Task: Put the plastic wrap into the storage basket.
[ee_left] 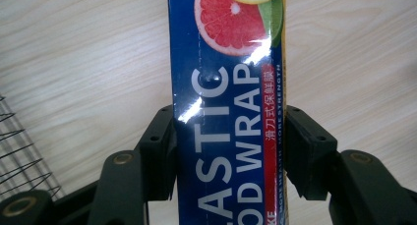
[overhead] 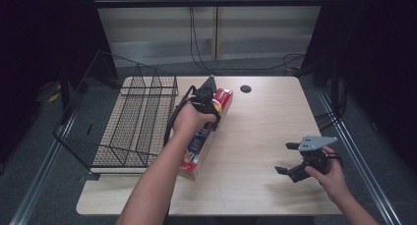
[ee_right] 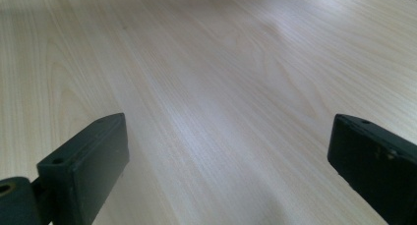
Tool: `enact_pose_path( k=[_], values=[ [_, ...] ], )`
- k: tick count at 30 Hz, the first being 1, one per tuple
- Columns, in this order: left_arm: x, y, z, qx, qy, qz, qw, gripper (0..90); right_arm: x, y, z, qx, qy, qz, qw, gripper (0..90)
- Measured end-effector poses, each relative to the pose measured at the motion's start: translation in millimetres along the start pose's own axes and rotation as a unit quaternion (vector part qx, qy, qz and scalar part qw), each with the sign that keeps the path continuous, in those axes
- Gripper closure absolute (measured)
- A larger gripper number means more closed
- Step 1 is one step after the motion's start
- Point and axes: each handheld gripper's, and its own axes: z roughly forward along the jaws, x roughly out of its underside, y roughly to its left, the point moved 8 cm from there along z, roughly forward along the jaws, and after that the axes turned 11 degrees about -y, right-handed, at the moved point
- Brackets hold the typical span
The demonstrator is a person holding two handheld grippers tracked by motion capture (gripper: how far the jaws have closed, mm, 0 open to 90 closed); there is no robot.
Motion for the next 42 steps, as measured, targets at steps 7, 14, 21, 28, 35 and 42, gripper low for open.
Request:
enact_pose_path(
  k=[7, 14, 21, 28, 35, 42],
  values=[
    [-4.5, 7.4, -19.1, 0.000, -0.004, -0.004, 1.0000, 45.5, -0.1, 0.3, -0.2, -0.001, 0.000, 0.000, 1.0000, 1.9],
    [-6.3, 15.7, -33.1, -0.005, 0.000, -0.002, 1.0000, 45.4, -0.3, 0.9, -0.3, -0.003, -0.002, -0.002, 1.0000, 1.9],
    [-5.5, 21.5, -40.1, -0.004, 0.003, -0.008, 1.0000, 45.4, 0.3, 1.8, 0.1, -0.004, 0.000, -0.002, 1.0000, 1.8],
    [-8.3, 26.5, -49.8, -0.007, 0.001, -0.023, 0.9997, 45.5, 0.9, 2.3, 0.3, -0.005, 0.003, -0.003, 1.0000, 1.8],
    [-10.7, 32.6, -61.9, -0.011, -0.002, -0.034, 0.9994, 45.5, 1.2, 1.8, 0.6, -0.004, 0.001, 0.001, 1.0000, 1.8],
    [-10.1, 38.8, -73.9, -0.017, 0.000, -0.042, 0.9990, 45.4, 2.0, 2.3, 1.1, -0.006, 0.004, -0.001, 1.0000, 1.7]
  ],
)
